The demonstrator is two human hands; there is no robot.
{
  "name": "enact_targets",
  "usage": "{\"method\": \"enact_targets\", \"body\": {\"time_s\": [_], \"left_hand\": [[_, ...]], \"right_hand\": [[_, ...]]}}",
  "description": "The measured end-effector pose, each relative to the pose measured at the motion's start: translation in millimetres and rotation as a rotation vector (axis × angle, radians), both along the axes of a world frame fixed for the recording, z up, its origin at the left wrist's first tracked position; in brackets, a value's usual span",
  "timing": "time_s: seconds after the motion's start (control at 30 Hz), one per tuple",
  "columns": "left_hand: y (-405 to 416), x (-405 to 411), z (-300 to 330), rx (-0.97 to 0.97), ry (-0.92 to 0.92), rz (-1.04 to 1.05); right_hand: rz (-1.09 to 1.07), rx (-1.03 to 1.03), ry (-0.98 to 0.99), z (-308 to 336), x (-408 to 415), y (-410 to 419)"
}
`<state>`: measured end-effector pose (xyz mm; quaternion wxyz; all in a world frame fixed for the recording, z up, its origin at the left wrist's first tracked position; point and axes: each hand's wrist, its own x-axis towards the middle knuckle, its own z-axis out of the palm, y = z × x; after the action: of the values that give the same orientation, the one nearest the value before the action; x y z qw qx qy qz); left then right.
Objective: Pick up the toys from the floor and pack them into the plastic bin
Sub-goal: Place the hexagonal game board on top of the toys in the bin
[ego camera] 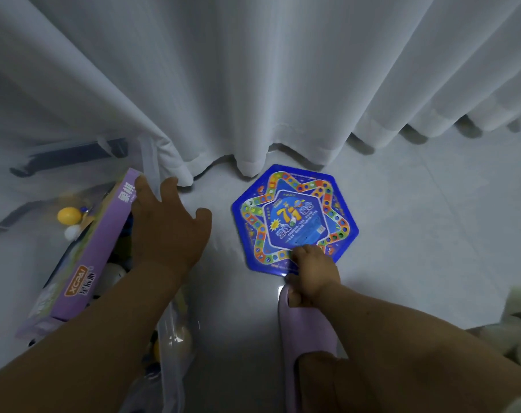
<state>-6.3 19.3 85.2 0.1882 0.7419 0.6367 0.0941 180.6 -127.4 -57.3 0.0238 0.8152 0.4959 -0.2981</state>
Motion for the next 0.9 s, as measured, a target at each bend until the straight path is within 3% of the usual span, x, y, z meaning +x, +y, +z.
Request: {"method": "enact_targets", "body": {"time_s": [0.17, 0.57, 0.8, 0.83, 0.9], "left_hand": [[-0.1, 1.1, 0.5, 0.0, 0.016, 0.006], [0.2, 3.7, 0.1, -0.009, 0.045, 0.01], [0.0, 4.3, 0.1, -0.026, 0.047, 0.004], [0.6, 2.8, -1.3, -0.042, 0.06, 0.013], [-2.7, 2.2, -2.7, 0.075, 0.126, -0.047]], "right_hand": [[0.118, 0.061, 0.021, -1.0, -14.1, -11.1], [0.336, 0.122, -0.247, -10.7, -32.2, -9.7], [0.293, 0.164, -0.135, -11.6, -30.2, 5.9], [0.23, 0.138, -0.101, -8.4, -26.1, 9.4], [-0.096, 0.225, -0.123, 1.2, -14.3, 14.3]]}}
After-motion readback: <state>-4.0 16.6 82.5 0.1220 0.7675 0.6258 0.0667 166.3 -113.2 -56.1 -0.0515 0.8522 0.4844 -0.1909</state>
